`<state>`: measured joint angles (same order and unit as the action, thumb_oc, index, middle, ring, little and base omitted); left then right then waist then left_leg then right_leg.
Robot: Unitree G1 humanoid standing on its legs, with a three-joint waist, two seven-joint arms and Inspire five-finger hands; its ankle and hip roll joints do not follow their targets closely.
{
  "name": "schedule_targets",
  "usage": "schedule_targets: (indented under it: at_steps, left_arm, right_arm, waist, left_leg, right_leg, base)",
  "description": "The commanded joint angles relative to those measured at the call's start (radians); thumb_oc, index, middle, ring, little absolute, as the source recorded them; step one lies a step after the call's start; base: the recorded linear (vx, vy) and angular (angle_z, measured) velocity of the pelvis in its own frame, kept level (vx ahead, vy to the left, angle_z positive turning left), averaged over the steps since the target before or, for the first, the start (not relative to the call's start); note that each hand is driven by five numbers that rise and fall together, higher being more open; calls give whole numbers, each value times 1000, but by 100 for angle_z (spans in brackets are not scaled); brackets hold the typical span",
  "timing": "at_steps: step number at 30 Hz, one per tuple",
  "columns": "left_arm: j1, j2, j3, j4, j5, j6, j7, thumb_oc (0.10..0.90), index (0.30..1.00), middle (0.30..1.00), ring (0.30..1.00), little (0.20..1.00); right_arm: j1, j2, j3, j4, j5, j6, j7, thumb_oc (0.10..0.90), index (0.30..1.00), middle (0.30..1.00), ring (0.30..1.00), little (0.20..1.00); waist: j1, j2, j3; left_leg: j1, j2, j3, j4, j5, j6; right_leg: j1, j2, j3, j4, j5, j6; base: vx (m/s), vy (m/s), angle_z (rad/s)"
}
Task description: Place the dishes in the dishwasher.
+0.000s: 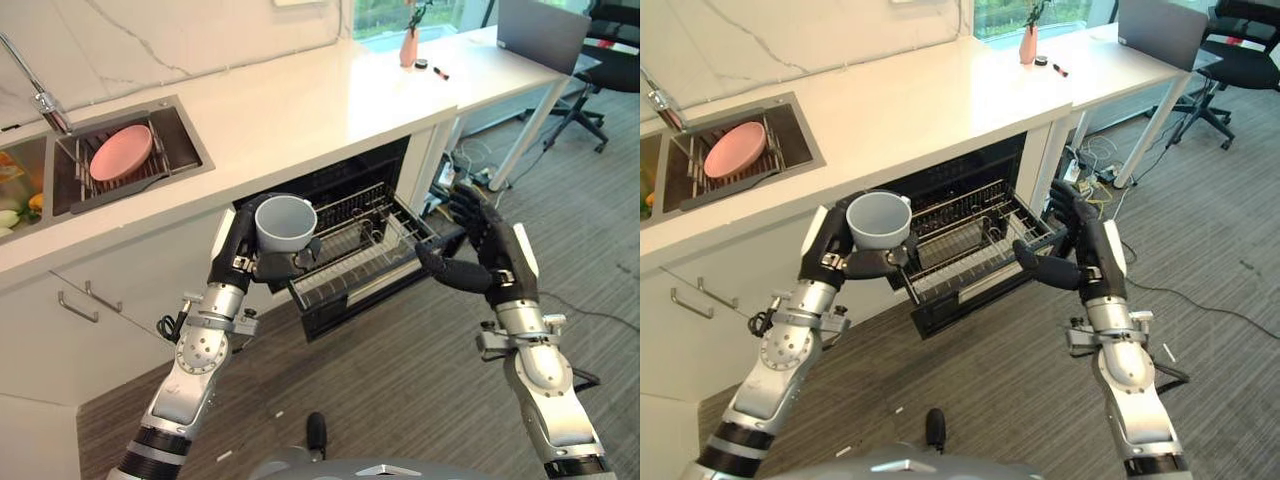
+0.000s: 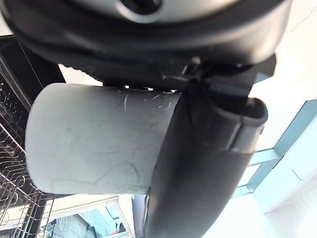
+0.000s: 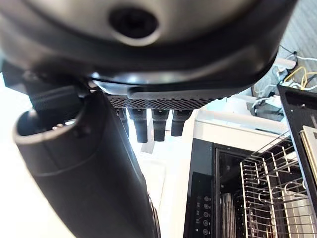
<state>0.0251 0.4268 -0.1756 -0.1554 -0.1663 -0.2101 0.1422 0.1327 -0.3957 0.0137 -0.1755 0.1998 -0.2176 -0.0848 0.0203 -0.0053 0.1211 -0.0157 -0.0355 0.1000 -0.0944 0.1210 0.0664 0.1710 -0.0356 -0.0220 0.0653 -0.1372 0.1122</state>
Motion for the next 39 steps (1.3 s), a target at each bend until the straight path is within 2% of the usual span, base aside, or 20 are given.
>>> schedule_targets:
  at_steps: [1, 2, 3, 5, 6, 7, 8, 9, 10, 12, 14, 16, 17, 18, 21, 23, 26, 27, 31, 39]
  left_arm:
    - [-54, 66, 64, -126, -20, -90, 7, 400, 300, 300, 300, 300]
    - [-62, 74, 60, -121, -13, -87, 11, 400, 300, 300, 300, 300]
    - [-63, 74, 60, -120, -13, -88, 11, 400, 300, 300, 300, 300]
    - [-63, 82, 57, -118, -7, -86, 8, 400, 300, 300, 300, 300]
    - [-64, 82, 57, -118, -7, -86, 8, 400, 300, 300, 300, 300]
    - [-68, 79, 51, -112, -8, -84, 8, 400, 300, 300, 300, 300]
    - [-69, 78, 50, -111, -8, -84, 9, 400, 300, 300, 300, 300]
    - [-76, 70, 45, -102, -12, -85, 15, 400, 300, 300, 300, 300]
    - [-76, 70, 45, -102, -12, -85, 15, 400, 300, 300, 300, 300]
    - [-64, 56, 56, -98, 13, -84, 14, 400, 300, 300, 300, 300]
    - [-46, 31, 69, -95, -20, -96, 10, 400, 300, 300, 300, 300]
    - [-47, 8, 61, -95, -52, -100, 7, 400, 300, 300, 300, 300]
    - [-50, 9, 61, -93, -54, -102, 4, 400, 300, 300, 300, 300]
    - [-64, 16, 57, -89, -52, -105, -2, 400, 300, 300, 300, 300]
    - [-72, 19, 61, -83, -49, -106, 15, 400, 300, 300, 300, 300]
    - [-86, 13, 45, -77, -45, -98, 35, 400, 300, 300, 300, 300]
    - [-95, 10, 34, -71, -44, -96, 37, 400, 300, 300, 300, 300]
    - [-111, 1, -4, -51, -48, -91, 29, 400, 300, 300, 300, 300]
    - [-144, 17, -62, -28, -2, -75, 11, 400, 300, 300, 300, 300]
    - [-435, 59, -167, 151, 169, -60, 131, 400, 300, 300, 300, 300]
  right_arm:
    - [-109, 11, -36, -56, 32, -91, 12, 800, 900, 900, 900, 900]
    - [-115, 9, -18, -60, 30, -87, 22, 800, 900, 900, 900, 900]
    - [-117, 9, -18, -60, 30, -87, 22, 800, 900, 900, 900, 900]
    - [-117, -5, -8, -49, 19, -81, 34, 800, 900, 900, 900, 900]
    - [-118, -5, -8, -48, 19, -81, 34, 800, 900, 900, 900, 900]
    - [-110, -8, -10, -49, 21, -82, 38, 800, 900, 900, 900, 900]
    - [-109, -9, -10, -50, 22, -83, 38, 800, 900, 900, 900, 900]
    - [-87, -15, -24, -47, 39, -89, 38, 800, 900, 900, 900, 900]
    - [-87, -15, -24, -47, 39, -89, 38, 800, 900, 900, 900, 900]
    - [-74, -17, -22, -31, 64, -93, 40, 800, 900, 900, 900, 900]
    - [-63, -28, -40, -11, 64, -87, 32, 800, 900, 900, 900, 900]
    - [-45, -24, -69, -2, 120, -93, 24, 800, 900, 900, 900, 900]
    - [-40, -23, -84, -1, 133, -95, 19, 800, 900, 900, 900, 900]
    - [-50, -24, -90, 0, 146, -98, 4, 800, 900, 900, 900, 900]
    - [-63, -12, -81, 9, 165, -100, -8, 800, 900, 900, 900, 900]
    - [-80, -14, -62, 8, 161, -99, -22, 800, 900, 900, 900, 900]
    - [-84, -21, -60, 4, 162, -99, -21, 800, 900, 900, 900, 900]
    - [-88, -27, -62, -4, 165, -103, -15, 800, 900, 900, 900, 900]
    - [-83, 25, -71, -33, 218, -117, -10, 800, 900, 900, 900, 900]
    - [-250, 26, 150, -75, 297, -82, 67, 800, 900, 900, 900, 900]
  waist:
    - [7, -44, -59]
    - [8, -36, -45]
    - [8, -36, -44]
    - [-1, -28, -33]
    - [-2, -27, -33]
    - [-13, -28, -31]
    - [-13, -27, -31]
    - [-20, -37, -29]
    - [-21, -37, -29]
    - [1, -53, -39]
    - [8, -55, -38]
    - [-3, -63, -19]
    - [-16, -64, -12]
    - [-25, -72, -2]
    - [-16, -70, -6]
    - [-8, -40, -25]
    - [-14, -29, -25]
    - [-38, -5, -31]
    - [-61, -4, -59]
    - [-64, -28, -84]
  left_leg:
    - [45, 44, 52, 7, -119, -83]
    - [52, 53, 48, 7, -122, -76]
    - [51, 53, 48, 7, -122, -76]
    - [69, 63, 37, 7, -122, -74]
    - [69, 64, 35, 7, -124, -75]
    - [70, 58, 21, 7, -117, -74]
    - [72, 59, 19, 7, -121, -74]
    - [64, 32, -14, 7, -110, -71]
    - [65, 32, -16, 7, -110, -71]
    - [47, 15, -18, 7, -79, -78]
    - [39, -2, -5, 52, -82, -90]
    - [-23, -10, 43, 201, -112, -124]
    - [-44, 18, 91, 238, -100, -151]
    - [-66, 98, 123, 278, -71, -188]
    - [-56, 135, 69, 239, -74, -188]
    - [-27, 181, -52, 112, -44, -193]
    - [-21, 193, -89, 93, -34, -199]
    - [5, 205, -95, 36, -30, -205]
    - [30, 189, -43, 7, -50, -205]
    - [89, 160, 54, 7, -111, -167]
  right_leg:
    - [-135, -82, 15, 71, 125, 77]
    - [-176, -66, -1, 181, 135, 83]
    - [-182, -66, 0, 192, 131, 83]
    - [-230, 5, -9, 286, 126, 86]
    - [-231, 5, -11, 290, 123, 85]
    - [-245, 67, 17, 279, 108, 77]
    - [-243, 68, 16, 280, 105, 76]
    - [-245, 138, 43, 199, 72, 48]
    - [-243, 138, 41, 197, 73, 48]
    - [-164, 107, 24, 66, 81, -20]
    - [-131, 90, 15, 21, 87, -30]
    - [-106, 51, -15, -13, 93, -35]
    - [-96, 39, -24, -28, 93, -37]
    - [-84, 9, -33, -55, 97, -38]
    - [-67, 1, -23, -104, 107, -34]
    - [-64, 7, 4, -149, 118, -13]
    - [-63, 9, 9, -145, 117, -12]
    - [-61, 10, 13, -131, 109, -9]
    - [-78, -18, -6, -96, 114, 11]
    - [-91, -74, 50, -90, 132, 51]
  base:
    - [47, 167, -13]
    - [28, 115, -1]
    - [10, 114, -7]
    - [28, 55, -5]
    - [18, 31, 19]
    - [20, 15, 25]
    - [20, 40, 20]
    - [10, 18, 25]
    - [-10, -2, 44]
    - [-32, -100, 71]
    - [-27, -84, 43]
    - [-62, -30, 26]
    - [-107, 63, 56]
    - [-97, 68, 73]
    - [-20, 95, 43]
    - [7, 106, -8]
    - [-5, 94, -19]
    - [87, 251, -17]
    - [75, 209, 3]
    - [48, 123, -34]
